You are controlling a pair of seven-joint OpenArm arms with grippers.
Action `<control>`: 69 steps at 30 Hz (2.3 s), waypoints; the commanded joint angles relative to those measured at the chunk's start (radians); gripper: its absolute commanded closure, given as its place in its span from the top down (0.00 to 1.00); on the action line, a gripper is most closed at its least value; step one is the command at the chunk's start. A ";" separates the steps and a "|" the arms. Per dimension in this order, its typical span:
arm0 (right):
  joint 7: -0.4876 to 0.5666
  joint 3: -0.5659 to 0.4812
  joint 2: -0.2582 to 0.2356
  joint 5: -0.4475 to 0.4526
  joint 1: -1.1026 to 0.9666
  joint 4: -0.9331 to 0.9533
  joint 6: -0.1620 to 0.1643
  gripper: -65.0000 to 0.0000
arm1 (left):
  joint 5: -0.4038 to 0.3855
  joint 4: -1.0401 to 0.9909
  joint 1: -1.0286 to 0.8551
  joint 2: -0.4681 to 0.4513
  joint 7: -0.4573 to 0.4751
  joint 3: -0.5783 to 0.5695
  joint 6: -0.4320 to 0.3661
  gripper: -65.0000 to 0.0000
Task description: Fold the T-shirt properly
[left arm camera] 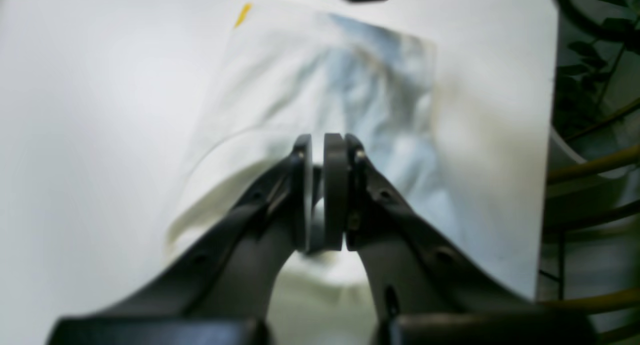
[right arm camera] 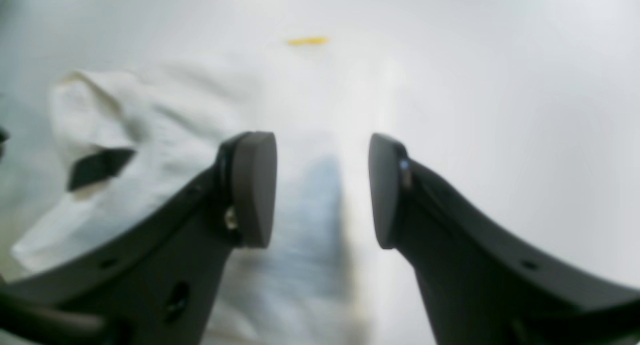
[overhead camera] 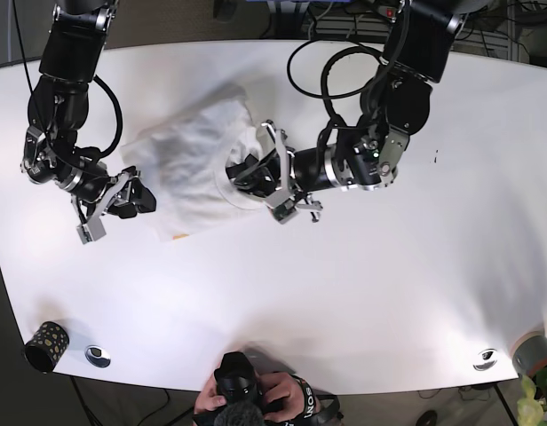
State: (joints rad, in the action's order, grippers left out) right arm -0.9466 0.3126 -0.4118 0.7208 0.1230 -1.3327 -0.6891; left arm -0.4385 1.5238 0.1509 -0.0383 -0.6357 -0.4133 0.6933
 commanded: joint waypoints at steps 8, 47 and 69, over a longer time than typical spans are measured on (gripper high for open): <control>0.110 0.004 -0.020 -0.165 0.063 0.101 -0.009 0.42 | 0.094 -0.168 0.023 0.182 0.035 -0.108 0.005 0.04; 0.050 -0.140 0.178 -0.201 -0.159 -0.176 -0.009 0.42 | 0.096 -0.340 0.286 -0.254 0.030 -0.146 0.005 0.04; 0.002 -0.149 0.182 -0.240 0.106 -0.098 -0.009 0.42 | 0.100 -0.012 0.118 -0.219 -0.054 0.150 0.005 0.04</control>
State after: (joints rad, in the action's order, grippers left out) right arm -0.9783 0.1616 -0.2104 0.4934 0.1833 -1.4574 -0.6952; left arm -0.3157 1.4738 0.2619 -0.2642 -0.7052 -0.2699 0.6960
